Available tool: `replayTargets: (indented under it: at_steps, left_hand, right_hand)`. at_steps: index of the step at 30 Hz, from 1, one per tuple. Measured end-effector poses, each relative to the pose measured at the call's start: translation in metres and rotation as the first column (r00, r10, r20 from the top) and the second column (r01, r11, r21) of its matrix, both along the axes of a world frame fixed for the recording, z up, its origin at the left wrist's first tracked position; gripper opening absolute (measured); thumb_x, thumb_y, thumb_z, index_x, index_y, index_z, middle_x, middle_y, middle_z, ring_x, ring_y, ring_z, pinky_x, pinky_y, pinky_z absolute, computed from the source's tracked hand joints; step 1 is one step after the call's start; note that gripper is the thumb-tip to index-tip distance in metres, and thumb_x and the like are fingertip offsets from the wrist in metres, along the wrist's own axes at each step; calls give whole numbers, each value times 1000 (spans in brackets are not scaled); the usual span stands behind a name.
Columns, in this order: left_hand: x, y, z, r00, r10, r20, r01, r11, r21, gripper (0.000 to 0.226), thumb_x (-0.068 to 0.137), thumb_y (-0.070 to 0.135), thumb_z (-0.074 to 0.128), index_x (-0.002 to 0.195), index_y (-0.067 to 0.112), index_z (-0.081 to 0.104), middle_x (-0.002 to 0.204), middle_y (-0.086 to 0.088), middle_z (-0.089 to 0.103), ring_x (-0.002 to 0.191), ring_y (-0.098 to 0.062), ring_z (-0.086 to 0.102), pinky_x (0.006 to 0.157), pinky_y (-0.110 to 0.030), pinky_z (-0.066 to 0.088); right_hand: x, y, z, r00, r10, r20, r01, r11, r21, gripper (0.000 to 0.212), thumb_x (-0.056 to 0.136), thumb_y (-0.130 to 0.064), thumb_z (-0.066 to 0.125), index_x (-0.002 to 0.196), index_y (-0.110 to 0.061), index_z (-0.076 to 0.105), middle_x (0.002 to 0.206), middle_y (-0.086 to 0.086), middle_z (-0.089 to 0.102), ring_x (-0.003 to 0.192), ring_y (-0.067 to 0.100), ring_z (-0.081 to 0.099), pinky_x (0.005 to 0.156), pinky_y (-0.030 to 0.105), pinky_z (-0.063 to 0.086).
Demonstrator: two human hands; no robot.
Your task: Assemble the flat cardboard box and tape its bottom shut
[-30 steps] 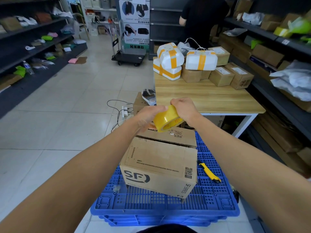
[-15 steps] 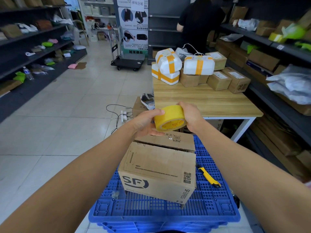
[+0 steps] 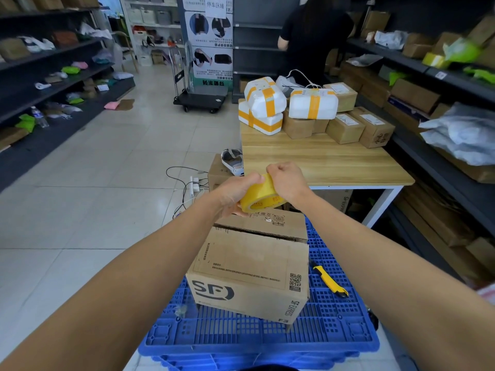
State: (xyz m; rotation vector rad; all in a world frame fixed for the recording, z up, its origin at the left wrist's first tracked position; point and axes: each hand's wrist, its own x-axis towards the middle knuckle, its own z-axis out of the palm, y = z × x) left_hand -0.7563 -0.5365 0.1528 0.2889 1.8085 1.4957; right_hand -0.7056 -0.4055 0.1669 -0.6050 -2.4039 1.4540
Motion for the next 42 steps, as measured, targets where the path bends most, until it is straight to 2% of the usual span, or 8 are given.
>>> replayTargets:
  at_steps: [5, 12, 17, 22, 28, 33, 37, 42]
  left_hand:
    - [2, -3, 2, 999, -26, 37, 24, 997, 70, 63, 67, 36, 60, 126, 17, 49, 119, -13, 59, 108, -34, 60, 92, -50, 49]
    - [-2, -11, 1, 997, -63, 49, 57, 993, 105, 44, 86, 25, 52, 128, 11, 46, 126, -17, 54, 101, -36, 62, 81, -46, 55]
    - [-5, -16, 0, 998, -61, 34, 56, 990, 129, 39, 89, 24, 54, 126, 12, 51, 130, -18, 54, 107, -37, 62, 83, -44, 55]
    - [-6, -20, -2, 986, -113, 123, 91, 980, 175, 56, 84, 47, 58, 131, 18, 50, 129, -14, 58, 115, -33, 59, 96, -47, 48]
    - [-8, -18, -4, 998, 3, 62, -12, 989, 148, 52, 78, 43, 68, 121, 15, 57, 122, -14, 62, 107, -30, 63, 93, -46, 51]
    - [-9, -14, -8, 998, 62, -7, -61, 992, 111, 44, 82, 36, 68, 119, 14, 60, 119, -8, 65, 112, -27, 59, 92, -39, 47]
    - [-12, -23, -10, 986, 103, 128, -131, 964, 233, 22, 91, 33, 57, 103, 16, 62, 105, -5, 64, 104, -27, 58, 79, -38, 52]
    - [-9, -24, -5, 973, -31, 228, -46, 944, 326, 43, 83, 42, 60, 118, 18, 57, 125, -12, 55, 108, -29, 57, 73, -40, 57]
  right_hand:
    - [-1, -1, 2, 1000, 12, 14, -13, 999, 43, 45, 89, -19, 48, 48, -18, 29, 51, -1, 27, 47, 15, 26, 45, 27, 23]
    - [0, 7, -1, 998, -40, 48, 44, 996, -83, 44, 85, -23, 50, 47, -21, 29, 39, -10, 25, 36, 11, 27, 34, 17, 22]
    - [3, 12, 0, 986, -142, 88, 161, 948, -276, 18, 85, -26, 54, 72, -14, 51, 60, 2, 41, 52, 18, 41, 49, 24, 33]
    - [7, 17, -2, 983, -173, 52, 174, 832, -527, 19, 89, -29, 52, 77, -18, 61, 73, 7, 60, 61, 21, 58, 55, 28, 48]
    - [9, 17, 3, 994, 79, 80, -57, 968, -244, 33, 88, -53, 55, 77, -25, 68, 73, -6, 71, 69, 10, 68, 59, 22, 49]
    - [10, 11, 0, 947, 305, 103, -287, 945, -157, 25, 83, -52, 62, 78, -31, 74, 74, -16, 74, 70, -2, 70, 58, 8, 50]
    - [9, 22, 1, 979, 202, 2, -185, 897, -401, 16, 86, -36, 67, 89, -20, 71, 88, 2, 74, 76, 14, 71, 64, 26, 55]
    - [5, 24, -3, 998, -6, -62, -40, 701, -712, 24, 85, -42, 65, 77, -19, 62, 57, -1, 64, 53, 15, 60, 59, 27, 50]
